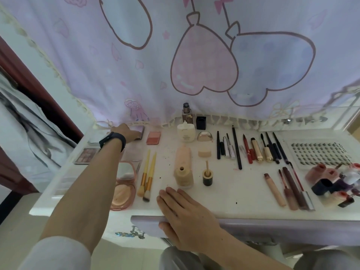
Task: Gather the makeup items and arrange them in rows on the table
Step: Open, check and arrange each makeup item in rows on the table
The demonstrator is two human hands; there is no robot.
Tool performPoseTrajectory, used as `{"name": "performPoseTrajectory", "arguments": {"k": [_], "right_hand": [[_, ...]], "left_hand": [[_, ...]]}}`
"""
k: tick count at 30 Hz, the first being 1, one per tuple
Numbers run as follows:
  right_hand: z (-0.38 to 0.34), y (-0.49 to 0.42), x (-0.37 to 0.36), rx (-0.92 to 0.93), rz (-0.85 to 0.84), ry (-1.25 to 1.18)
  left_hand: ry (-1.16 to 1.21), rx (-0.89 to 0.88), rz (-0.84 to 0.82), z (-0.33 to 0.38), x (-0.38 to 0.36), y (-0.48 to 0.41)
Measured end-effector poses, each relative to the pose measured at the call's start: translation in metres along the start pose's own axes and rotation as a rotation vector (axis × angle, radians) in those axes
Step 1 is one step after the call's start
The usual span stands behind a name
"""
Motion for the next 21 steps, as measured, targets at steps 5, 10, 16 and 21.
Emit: {"name": "performPoseTrajectory", "arguments": {"k": [5, 10, 16, 21], "right_hand": [[-0.001, 0.000, 0.001, -0.002, -0.002, -0.001], [-0.001, 0.000, 0.002, -0.001, -0.023, -0.004], [0.000, 0.000, 0.002, 0.008, -0.018, -0.007], [-0.001, 0.000, 0.002, 0.015, 0.009, -0.002]], "left_hand": [[0.045, 0.017, 0.010, -0.004, -0.010, -0.006], [0.075, 0.016, -0.006, -0.004, -0.011, -0.002], [0.335, 0.110, 0.072, -0.006, 0.001, 0.018], [0.617, 0.023, 0.170, -0.017, 0.035, 0.047]]}}
Point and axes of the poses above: each hand's wrist, its own y-axis away from the middle knuckle, its own x-axis out of the back of the hand, z = x × y, the point moved 3 cm from there along -y, towards the middle knuckle, and after that the axes turned 1 degree about -x, right-handed, at the moved point
